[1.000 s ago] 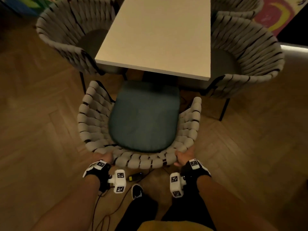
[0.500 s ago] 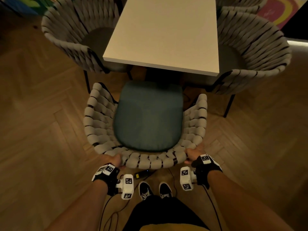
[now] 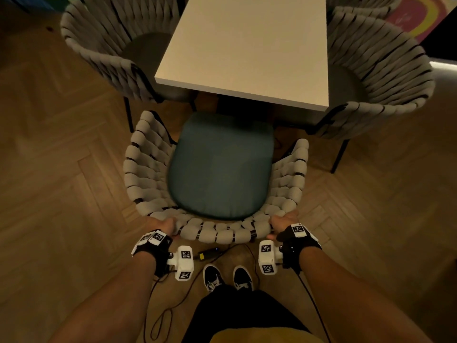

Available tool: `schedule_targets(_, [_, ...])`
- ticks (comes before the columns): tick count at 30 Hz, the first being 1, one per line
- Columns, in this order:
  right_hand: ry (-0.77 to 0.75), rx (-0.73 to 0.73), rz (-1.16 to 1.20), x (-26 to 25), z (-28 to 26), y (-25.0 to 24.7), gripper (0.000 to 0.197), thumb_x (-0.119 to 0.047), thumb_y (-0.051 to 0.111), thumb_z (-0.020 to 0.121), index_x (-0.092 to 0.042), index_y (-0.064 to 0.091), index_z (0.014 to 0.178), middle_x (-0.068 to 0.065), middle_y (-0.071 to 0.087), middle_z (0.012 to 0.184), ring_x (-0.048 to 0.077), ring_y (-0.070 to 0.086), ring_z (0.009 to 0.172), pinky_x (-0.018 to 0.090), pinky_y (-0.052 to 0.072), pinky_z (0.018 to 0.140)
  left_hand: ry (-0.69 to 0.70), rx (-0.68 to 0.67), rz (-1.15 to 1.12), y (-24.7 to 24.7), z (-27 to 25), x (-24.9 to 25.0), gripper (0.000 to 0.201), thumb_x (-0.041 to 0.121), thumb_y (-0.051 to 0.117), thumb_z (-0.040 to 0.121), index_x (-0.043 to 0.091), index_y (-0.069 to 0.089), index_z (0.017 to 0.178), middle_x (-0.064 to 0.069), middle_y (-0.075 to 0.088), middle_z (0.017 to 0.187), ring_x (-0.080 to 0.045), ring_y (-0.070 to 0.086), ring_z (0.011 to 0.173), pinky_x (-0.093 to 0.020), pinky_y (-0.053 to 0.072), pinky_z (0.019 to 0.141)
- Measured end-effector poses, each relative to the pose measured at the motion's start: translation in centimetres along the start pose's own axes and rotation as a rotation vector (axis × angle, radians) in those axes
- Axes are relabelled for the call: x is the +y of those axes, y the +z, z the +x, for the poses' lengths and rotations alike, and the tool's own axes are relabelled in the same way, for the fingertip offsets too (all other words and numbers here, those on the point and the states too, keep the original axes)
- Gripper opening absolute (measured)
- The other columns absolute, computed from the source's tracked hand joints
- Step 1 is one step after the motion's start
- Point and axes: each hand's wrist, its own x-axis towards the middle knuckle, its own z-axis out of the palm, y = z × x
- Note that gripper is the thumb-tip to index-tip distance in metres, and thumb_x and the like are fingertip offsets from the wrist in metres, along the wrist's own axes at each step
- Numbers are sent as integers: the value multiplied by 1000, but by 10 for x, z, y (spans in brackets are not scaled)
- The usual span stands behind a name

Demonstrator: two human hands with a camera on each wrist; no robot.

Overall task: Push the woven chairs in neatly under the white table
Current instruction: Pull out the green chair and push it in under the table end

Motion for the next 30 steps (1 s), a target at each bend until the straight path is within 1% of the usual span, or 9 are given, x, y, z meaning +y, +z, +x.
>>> schedule_targets(2, [-31,-11,-25,3,3,1,61,0,54,92,-7,18,141,17,48,131,26,54,87,22,43,38,-3,-26,21,0,-10,5,53,13,52,96,-1,34,144,-19,41,147,-38,44,130,-39,41,98])
schedule_targets(5, [-81,-20,-40,6,14,5,68,-3,55,90,-11,17,145,19,43,138,33,59,95,35,56,61,-34,-75,22,2,-16,8,51,11,48,99,-6,30,143,-22,36,150,-37,40,134,-39,36,104])
schedule_targets(8, [-14,3,69,5,12,7,60,1,52,91,-19,24,139,21,49,126,34,59,81,41,55,51,-20,-98,32,-2,-21,8,53,16,51,98,-4,32,144,-15,38,148,-37,42,133,-39,40,101])
schedule_targets(11, [12,-2,70,3,7,6,64,3,50,91,-24,19,141,21,46,130,40,58,100,42,54,52,-39,-130,-34,-6,-40,15,51,16,49,99,-1,33,144,-17,40,147,-36,42,133,-37,39,101])
schedule_targets(15, [26,-9,55,3,7,4,65,6,50,90,-23,19,140,20,45,125,40,55,102,41,52,50,-31,-102,-43,-6,-31,10,49,17,51,98,3,36,143,-11,44,142,-36,48,128,-37,48,86])
schedule_targets(19, [-2,-10,32,4,13,3,61,3,52,89,-20,23,138,17,47,118,34,56,81,41,55,50,-58,-81,-50,-3,-17,4,33,24,54,96,19,43,127,-1,50,128,-22,53,105,-29,53,77])
schedule_targets(23, [-96,-26,-82,5,20,1,69,-1,56,88,-9,19,147,21,41,141,39,59,109,34,53,51,-95,-94,-17,2,2,-6,49,23,56,94,5,44,138,-19,57,129,-35,59,102,-29,50,63])
schedule_targets(27, [-42,-18,-49,7,17,3,69,0,52,91,-21,14,145,21,52,129,29,59,74,27,49,34,-132,-105,-40,1,10,-9,49,19,51,98,1,39,141,-20,49,140,-37,54,120,-29,44,72])
schedule_targets(30, [-38,-23,-70,8,18,3,62,-2,51,92,-19,18,141,21,53,122,27,57,69,25,49,34,-108,-139,-49,0,29,-19,54,25,60,93,5,41,139,-18,53,136,-36,63,104,-29,55,61])
